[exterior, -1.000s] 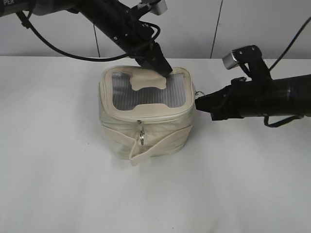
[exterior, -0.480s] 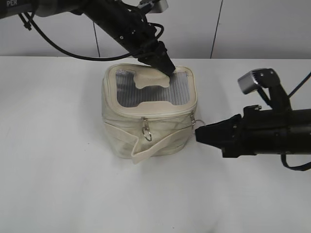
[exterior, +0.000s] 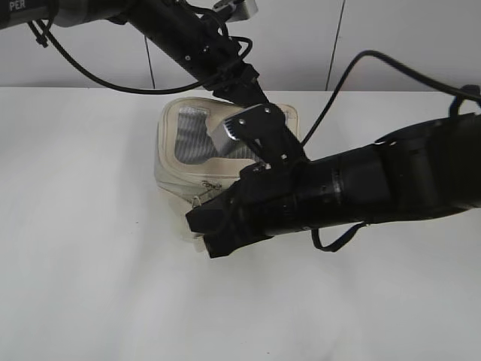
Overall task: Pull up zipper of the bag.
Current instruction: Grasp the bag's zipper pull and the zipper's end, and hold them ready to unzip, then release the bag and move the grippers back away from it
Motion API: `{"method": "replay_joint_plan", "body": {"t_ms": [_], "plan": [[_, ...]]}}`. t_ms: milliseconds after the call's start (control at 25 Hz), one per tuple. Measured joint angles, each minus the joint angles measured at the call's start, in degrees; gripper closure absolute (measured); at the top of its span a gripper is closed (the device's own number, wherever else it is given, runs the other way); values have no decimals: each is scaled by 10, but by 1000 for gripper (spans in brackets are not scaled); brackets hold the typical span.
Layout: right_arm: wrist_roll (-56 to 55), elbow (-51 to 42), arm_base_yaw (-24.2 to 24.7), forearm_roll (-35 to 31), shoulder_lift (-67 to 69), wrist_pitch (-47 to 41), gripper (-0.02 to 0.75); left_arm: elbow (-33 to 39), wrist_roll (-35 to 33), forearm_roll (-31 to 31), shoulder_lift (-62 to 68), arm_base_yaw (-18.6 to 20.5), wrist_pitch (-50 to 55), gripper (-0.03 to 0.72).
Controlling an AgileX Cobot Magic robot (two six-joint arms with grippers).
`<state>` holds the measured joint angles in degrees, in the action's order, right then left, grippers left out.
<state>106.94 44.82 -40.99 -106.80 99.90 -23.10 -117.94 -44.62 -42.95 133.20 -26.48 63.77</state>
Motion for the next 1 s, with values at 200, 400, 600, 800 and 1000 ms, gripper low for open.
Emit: {"method": "replay_joint_plan", "body": {"t_ms": [200, 400, 600, 800, 1000], "plan": [[-120, 24, -2, 41, 28, 7, 685, 0, 3, -3, 0, 1, 5, 622], [-364, 24, 51, 308, -12, -31, 311, -1, 32, -13, -6, 11, 4, 435], [-689, 24, 113, 609, -79, -67, 172, -1, 85, 19, -42, 32, 17, 419], [-893, 24, 145, 787, -159, -124, 188, -1, 164, 88, -85, 37, 24, 436], [-968, 24, 159, 841, -266, -188, 190, 54, 200, 125, -158, 37, 33, 459]]}}
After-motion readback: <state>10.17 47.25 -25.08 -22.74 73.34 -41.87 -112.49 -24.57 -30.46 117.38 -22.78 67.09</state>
